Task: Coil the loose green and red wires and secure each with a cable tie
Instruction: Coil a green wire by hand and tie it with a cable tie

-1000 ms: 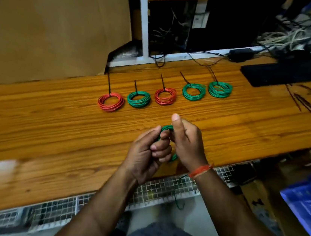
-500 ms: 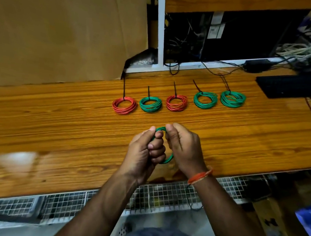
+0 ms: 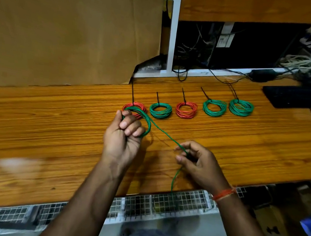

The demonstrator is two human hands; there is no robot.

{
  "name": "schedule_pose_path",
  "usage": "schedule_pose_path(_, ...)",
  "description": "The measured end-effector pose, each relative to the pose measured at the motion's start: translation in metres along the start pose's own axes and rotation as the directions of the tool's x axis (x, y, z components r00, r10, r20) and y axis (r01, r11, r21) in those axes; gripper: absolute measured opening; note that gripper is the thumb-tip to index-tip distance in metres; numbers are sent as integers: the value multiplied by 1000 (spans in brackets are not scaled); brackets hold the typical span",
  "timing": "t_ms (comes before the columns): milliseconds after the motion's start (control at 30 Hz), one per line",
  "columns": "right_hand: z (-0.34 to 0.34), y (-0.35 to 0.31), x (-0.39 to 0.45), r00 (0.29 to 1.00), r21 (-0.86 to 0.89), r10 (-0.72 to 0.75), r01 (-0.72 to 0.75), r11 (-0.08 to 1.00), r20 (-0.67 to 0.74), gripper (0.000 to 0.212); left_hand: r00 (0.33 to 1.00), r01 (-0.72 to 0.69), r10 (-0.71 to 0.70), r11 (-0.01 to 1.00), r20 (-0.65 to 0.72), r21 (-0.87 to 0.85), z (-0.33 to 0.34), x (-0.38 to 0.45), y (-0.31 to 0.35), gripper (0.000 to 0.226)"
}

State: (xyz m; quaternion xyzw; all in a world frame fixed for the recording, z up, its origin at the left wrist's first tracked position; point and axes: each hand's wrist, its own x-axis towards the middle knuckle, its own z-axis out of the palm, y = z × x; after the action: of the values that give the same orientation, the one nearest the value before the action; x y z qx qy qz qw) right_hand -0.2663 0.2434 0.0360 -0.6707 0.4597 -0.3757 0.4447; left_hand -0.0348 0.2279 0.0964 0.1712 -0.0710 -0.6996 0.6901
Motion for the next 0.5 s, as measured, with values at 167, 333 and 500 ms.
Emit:
schedule_pose_path(167, 5, -2, -1, 964, 11, 15, -13, 1000, -265, 17, 997, -73, 73, 996, 2, 42, -3, 8, 13, 35)
schedule_pose_path(333, 7, -25, 6, 964, -330, -259, 227, 916, -55, 8, 969, -223, 246, 848, 15, 481, -4, 10, 5, 32)
schedule_pose_path(500, 16, -66, 22, 889, -382, -447, 449, 808, 99, 13, 958, -273, 201, 422, 204, 865, -13, 2, -11, 37)
